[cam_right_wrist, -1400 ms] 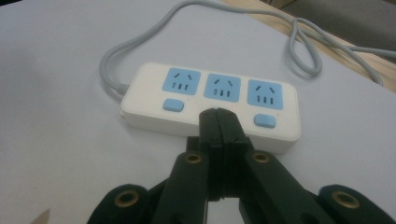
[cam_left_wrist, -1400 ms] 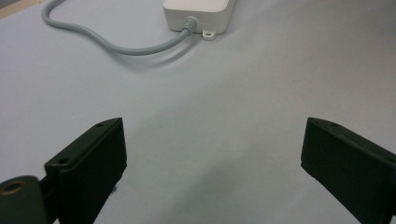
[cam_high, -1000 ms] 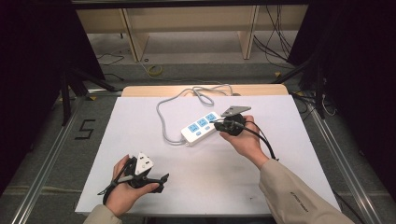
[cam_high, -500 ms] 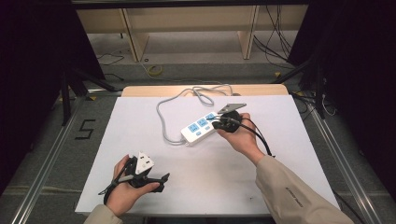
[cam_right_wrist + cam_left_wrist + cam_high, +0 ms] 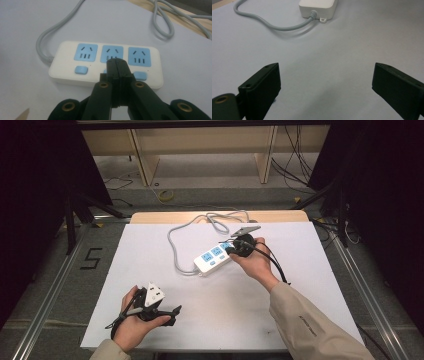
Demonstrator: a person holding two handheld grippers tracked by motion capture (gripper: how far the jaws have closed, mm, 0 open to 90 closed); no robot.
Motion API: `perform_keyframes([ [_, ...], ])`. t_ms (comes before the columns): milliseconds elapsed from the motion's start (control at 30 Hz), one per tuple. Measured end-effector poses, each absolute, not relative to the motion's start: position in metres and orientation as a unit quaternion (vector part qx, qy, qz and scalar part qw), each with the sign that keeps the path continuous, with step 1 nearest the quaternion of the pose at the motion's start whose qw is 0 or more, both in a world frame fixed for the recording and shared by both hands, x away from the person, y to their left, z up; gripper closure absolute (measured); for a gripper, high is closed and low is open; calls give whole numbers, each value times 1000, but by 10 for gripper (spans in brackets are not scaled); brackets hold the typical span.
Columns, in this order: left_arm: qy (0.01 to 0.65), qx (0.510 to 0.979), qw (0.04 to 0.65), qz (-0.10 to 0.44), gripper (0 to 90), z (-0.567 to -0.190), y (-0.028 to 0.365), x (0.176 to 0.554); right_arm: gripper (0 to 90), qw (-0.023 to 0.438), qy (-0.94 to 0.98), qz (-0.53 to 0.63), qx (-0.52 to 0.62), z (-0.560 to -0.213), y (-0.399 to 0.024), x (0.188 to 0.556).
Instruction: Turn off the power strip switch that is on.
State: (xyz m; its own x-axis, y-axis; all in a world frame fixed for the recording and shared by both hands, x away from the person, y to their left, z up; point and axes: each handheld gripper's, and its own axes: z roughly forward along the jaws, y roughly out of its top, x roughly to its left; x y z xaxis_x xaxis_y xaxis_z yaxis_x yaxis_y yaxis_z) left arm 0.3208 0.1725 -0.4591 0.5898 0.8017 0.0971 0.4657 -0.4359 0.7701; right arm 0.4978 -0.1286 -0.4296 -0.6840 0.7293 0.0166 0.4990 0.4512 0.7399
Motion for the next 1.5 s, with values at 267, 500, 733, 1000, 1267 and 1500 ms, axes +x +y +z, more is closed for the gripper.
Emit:
perform_keyframes([
  [267,388,817,360,232,82,-460,172,321,900,148,840,366,372,-432,-125,504],
  [500,387,816,359,234,83,-459,171,321,900,146,841,361,375,-437,-124,509],
  [733,386,816,360,235,85,-460,171,321,900,142,841,359,379,-441,-119,515],
  [1000,384,818,359,235,87,-459,171,321,900,139,843,354,381,-444,-115,520],
  [1267,383,819,358,234,88,-459,170,321,900,133,847,347,380,-445,-112,523],
  [1500,383,819,358,234,89,-460,170,321,900,127,853,338,378,-448,-109,526],
])
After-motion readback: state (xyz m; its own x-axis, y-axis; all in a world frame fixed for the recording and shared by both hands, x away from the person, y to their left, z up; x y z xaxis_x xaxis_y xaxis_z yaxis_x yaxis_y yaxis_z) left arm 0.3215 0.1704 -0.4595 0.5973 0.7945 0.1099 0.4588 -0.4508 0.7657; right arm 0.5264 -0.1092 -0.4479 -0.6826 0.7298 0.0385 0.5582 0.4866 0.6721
